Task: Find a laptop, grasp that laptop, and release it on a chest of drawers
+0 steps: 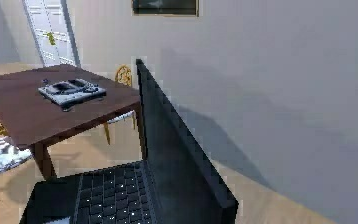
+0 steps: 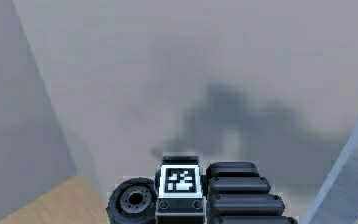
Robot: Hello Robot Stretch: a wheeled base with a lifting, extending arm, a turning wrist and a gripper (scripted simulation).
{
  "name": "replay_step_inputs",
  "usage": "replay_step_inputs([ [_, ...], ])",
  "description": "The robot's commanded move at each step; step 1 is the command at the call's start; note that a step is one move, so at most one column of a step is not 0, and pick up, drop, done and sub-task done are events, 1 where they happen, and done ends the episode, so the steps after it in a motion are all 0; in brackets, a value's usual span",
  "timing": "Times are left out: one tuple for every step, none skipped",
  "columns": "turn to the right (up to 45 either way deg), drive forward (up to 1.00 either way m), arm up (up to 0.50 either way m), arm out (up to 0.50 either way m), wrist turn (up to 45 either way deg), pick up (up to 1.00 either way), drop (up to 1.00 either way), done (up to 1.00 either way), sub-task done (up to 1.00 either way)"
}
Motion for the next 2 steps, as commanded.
replay_step_inputs([
  [-45.0,0.00,0.00,0.00,0.0,0.00,0.00,0.00,0.00],
  [-3.0,0.00,0.00,0.00,0.0,0.00,0.00,0.00,0.00],
])
